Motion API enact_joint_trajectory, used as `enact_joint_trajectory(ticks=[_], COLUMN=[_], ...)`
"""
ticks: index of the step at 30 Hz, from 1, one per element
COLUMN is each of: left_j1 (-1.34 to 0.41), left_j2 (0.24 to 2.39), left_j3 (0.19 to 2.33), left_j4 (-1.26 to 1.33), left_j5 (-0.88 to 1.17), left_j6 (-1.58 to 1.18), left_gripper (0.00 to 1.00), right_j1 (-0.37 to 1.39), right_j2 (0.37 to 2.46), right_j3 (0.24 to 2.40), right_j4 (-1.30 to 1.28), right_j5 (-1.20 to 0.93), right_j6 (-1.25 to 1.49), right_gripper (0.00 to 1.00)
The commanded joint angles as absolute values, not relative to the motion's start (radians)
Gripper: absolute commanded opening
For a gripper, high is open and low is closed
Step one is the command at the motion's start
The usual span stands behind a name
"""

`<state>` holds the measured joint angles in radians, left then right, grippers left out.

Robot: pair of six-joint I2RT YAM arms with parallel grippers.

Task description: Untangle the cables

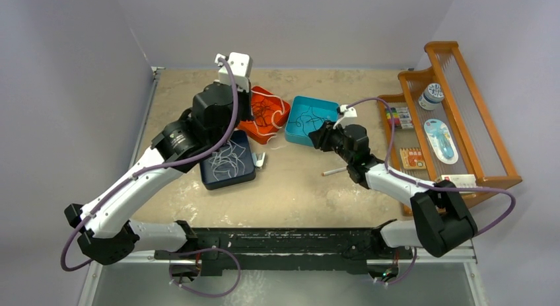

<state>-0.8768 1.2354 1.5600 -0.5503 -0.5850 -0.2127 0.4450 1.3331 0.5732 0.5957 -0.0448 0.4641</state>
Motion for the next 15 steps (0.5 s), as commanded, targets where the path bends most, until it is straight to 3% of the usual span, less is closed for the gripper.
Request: enact_joint_trajectory(ticks=[1,15], left_j1=[-0.857,-0.638], left_j2=[1.189,1.138], left_j3=[1.578,1.429], left_j4=[-0.545,-0.508], left_j5=[-0.677,-0.587], left_j6=[-0.182,-0.200], left_gripper=[0.00,0.00], right_j1=[0.448,0.447], right_j2=[1.298,1.314], right_j3=[0.584,0.614], right_j4=[0.672,0.675], right_j5=[-0.065,-0.088], right_j6=[0.413,0.387], right_gripper=[0.43,0.46])
